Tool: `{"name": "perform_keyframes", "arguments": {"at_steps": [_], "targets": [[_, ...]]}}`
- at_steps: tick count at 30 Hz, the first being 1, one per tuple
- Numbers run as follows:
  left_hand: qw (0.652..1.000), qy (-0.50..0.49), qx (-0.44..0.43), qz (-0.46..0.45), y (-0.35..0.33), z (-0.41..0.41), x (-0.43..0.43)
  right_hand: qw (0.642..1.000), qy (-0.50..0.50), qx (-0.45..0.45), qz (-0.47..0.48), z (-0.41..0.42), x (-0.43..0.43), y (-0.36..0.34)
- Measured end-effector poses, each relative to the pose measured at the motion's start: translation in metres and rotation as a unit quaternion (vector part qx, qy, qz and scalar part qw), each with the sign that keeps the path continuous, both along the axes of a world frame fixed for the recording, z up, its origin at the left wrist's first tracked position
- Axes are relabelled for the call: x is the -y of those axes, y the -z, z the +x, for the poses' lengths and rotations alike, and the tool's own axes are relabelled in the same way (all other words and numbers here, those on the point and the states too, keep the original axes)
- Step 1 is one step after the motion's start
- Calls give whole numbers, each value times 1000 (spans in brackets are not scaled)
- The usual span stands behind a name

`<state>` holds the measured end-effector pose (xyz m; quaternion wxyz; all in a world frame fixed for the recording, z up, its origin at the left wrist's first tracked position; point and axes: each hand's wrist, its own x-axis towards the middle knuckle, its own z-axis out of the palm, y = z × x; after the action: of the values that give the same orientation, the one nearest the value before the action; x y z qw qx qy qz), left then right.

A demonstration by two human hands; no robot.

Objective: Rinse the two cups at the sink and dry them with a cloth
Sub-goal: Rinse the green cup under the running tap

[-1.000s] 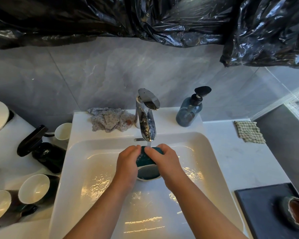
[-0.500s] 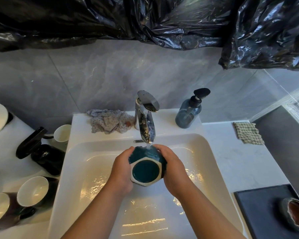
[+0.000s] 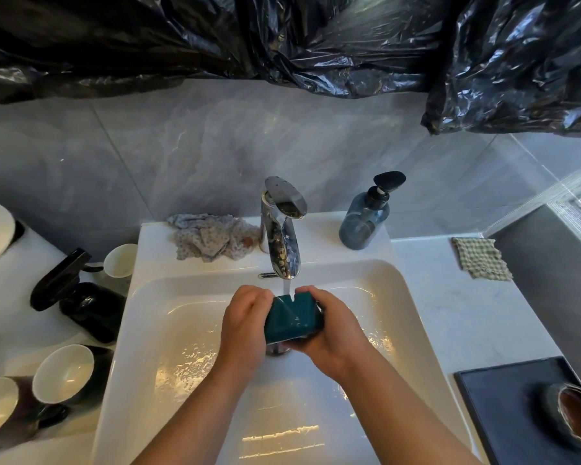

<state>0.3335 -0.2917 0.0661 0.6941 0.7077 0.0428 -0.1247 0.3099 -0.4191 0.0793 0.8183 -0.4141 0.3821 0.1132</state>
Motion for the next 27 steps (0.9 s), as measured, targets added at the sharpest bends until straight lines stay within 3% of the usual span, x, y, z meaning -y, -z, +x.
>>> {"name": "perform_keyframes", "arguments": {"at_steps": [4, 9, 15, 17, 27], "targets": [[996, -50, -79, 0, 2, -3, 12, 992, 17, 72, -98, 1, -7, 3], [967, -54, -231, -88, 1, 1, 13, 972, -20, 121, -198, 0, -7, 8], [991, -64, -84, -83, 1, 1, 11, 961, -61, 161, -216, -1, -1, 12], [992, -64, -73, -79, 4, 2, 10, 959, -71, 151, -228, -3, -1, 11], [945, -138, -228, -191, 1, 2, 13, 896, -146, 127, -400, -16, -6, -2]]}}
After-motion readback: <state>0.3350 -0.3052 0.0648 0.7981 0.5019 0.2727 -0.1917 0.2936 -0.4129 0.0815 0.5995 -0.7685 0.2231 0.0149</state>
